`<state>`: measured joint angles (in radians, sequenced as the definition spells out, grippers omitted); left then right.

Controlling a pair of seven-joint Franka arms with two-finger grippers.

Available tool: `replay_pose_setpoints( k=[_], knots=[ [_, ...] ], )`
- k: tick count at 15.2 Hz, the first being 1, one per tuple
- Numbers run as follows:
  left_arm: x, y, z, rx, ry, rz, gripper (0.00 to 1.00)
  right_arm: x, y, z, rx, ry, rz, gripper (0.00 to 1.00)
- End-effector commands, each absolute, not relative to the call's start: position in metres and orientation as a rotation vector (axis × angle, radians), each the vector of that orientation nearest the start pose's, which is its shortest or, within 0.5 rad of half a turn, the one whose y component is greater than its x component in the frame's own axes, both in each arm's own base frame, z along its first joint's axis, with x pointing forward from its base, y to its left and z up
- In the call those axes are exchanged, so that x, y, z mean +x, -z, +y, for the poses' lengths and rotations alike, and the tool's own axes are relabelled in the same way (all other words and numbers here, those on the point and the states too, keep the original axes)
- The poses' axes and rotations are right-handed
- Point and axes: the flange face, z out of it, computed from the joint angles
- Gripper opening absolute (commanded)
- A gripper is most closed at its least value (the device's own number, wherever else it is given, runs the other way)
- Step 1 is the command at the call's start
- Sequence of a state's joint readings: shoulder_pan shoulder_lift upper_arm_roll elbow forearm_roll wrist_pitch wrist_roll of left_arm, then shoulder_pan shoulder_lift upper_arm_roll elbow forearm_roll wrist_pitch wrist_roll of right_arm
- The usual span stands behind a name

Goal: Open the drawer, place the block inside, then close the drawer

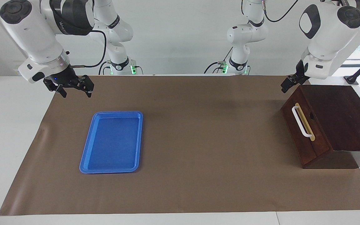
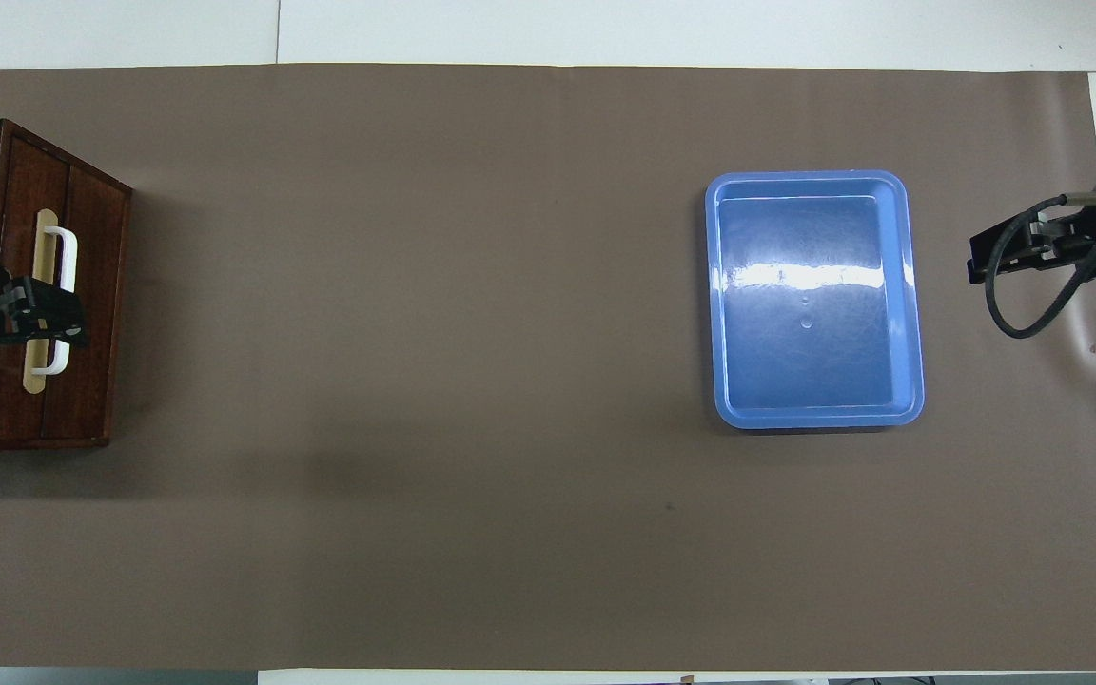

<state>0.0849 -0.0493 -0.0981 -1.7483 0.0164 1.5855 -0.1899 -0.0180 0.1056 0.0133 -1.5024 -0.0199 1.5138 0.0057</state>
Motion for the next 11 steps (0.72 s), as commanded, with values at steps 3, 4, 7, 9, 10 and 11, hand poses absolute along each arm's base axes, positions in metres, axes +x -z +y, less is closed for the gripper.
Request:
replay_pose_setpoints(
  k=[3,4,7,9,10,11],
  knots=[
    [0.547,-0.592,-0.001,-3.135,-0.236,0.029,1.0,0.572,-0.594,-0.006,-3.158,-0.151,-0.034,1.0],
    [0.541,-0.587,-0.007,-3.135,-0.241,0.046,1.0,0.572,-0.594,-0.006,-3.158,-0.151,-0.034,1.0],
    [0.538,-0.588,-0.032,-3.139,-0.21,0.098,1.0,0.573,-0.594,-0.008,-3.161,-0.141,-0.031,1.0],
    [0.537,-0.592,-0.036,-3.13,-0.197,0.12,1.0,0.572,-0.594,-0.009,-3.161,-0.141,-0.029,1.0],
    [0.535,-0.595,-0.039,-3.129,-0.188,0.117,1.0,0.573,-0.594,-0.008,-3.161,-0.141,-0.031,1.0],
    [0.534,-0.597,-0.039,-3.138,-0.179,0.113,1.0,0.573,-0.594,-0.008,-3.161,-0.141,-0.031,1.0]
  ],
)
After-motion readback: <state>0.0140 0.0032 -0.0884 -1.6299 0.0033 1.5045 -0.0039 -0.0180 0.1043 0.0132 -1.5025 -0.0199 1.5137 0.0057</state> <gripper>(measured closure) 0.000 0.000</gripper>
